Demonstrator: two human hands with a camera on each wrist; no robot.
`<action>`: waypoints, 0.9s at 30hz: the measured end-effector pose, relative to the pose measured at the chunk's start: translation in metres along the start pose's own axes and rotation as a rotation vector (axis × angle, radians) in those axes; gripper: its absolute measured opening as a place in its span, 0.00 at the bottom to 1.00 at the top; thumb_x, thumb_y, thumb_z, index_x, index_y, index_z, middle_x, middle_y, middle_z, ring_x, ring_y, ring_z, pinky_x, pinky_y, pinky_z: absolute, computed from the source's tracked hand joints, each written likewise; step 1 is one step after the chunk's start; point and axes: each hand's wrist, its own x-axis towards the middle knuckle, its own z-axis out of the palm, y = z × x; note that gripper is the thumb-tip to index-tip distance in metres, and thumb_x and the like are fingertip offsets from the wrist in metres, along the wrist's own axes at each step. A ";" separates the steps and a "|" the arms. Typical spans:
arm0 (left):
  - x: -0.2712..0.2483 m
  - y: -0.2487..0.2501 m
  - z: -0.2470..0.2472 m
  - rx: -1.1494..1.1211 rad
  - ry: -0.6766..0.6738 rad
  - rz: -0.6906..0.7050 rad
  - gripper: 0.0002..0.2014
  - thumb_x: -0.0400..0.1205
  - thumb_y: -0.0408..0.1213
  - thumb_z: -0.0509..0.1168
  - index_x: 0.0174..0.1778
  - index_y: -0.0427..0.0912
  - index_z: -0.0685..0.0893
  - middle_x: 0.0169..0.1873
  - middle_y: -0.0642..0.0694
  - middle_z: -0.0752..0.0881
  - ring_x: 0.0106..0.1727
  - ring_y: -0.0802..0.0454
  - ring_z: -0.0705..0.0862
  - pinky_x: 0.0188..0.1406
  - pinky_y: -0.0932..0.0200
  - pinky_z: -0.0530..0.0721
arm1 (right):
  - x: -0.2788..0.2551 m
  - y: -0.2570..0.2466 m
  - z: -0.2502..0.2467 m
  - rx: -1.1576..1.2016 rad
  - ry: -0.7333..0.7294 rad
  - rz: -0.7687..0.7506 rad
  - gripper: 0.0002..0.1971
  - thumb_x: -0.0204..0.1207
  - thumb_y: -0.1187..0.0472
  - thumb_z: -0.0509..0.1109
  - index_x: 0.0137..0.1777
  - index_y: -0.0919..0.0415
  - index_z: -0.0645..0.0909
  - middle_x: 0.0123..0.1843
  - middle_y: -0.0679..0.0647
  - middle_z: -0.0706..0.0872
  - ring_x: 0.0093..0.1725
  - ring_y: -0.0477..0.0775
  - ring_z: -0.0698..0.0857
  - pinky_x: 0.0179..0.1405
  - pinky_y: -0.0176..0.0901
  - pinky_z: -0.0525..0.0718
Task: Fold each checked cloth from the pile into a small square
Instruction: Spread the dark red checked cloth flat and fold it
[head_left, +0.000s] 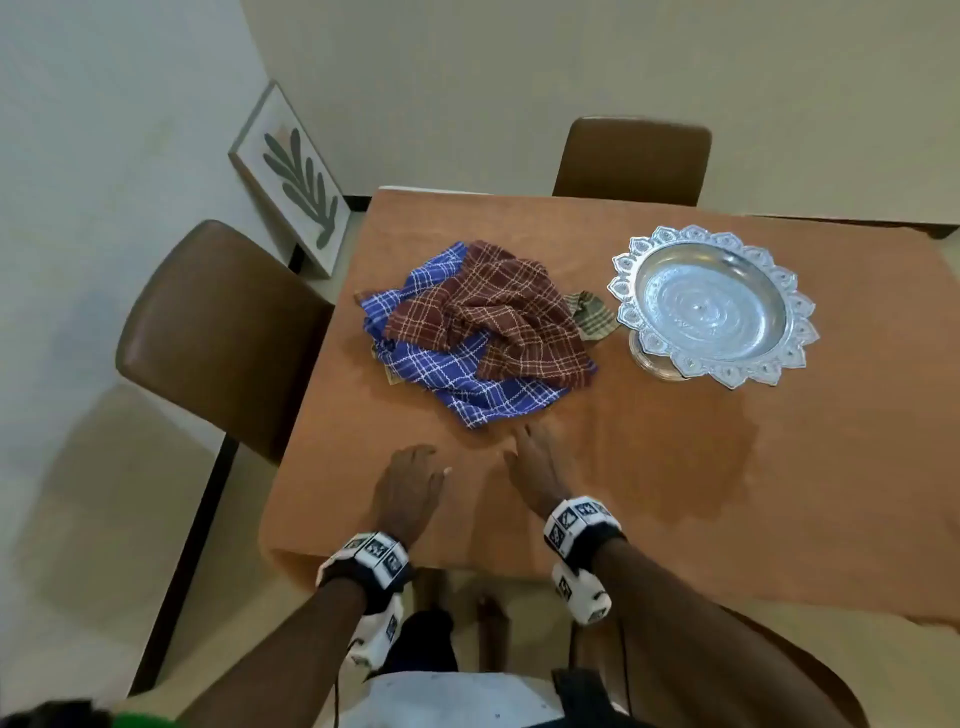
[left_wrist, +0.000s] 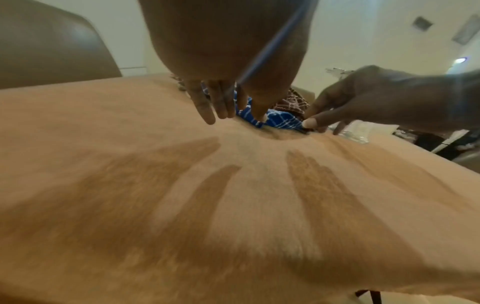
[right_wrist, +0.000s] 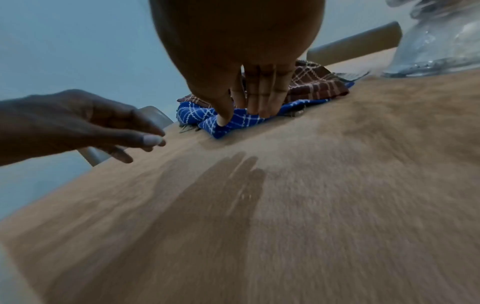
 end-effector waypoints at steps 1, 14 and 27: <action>0.013 0.005 0.003 -0.007 -0.028 0.033 0.18 0.83 0.44 0.68 0.65 0.38 0.82 0.58 0.38 0.85 0.60 0.38 0.83 0.55 0.46 0.84 | 0.011 -0.002 0.000 -0.012 0.015 -0.016 0.15 0.68 0.73 0.74 0.54 0.64 0.80 0.52 0.63 0.83 0.47 0.63 0.82 0.45 0.56 0.84; 0.146 0.018 -0.013 -0.079 -0.062 0.125 0.16 0.85 0.45 0.67 0.64 0.39 0.80 0.59 0.42 0.83 0.61 0.44 0.81 0.55 0.50 0.84 | 0.098 -0.012 -0.036 -0.162 0.189 0.094 0.06 0.82 0.60 0.64 0.52 0.61 0.80 0.47 0.54 0.82 0.34 0.50 0.77 0.28 0.43 0.81; 0.253 0.016 -0.050 -0.043 -0.123 0.340 0.17 0.84 0.47 0.67 0.66 0.43 0.79 0.52 0.44 0.86 0.50 0.47 0.85 0.46 0.51 0.85 | 0.201 0.029 -0.069 0.105 0.189 0.643 0.10 0.74 0.56 0.77 0.43 0.65 0.84 0.40 0.60 0.88 0.43 0.62 0.88 0.35 0.42 0.76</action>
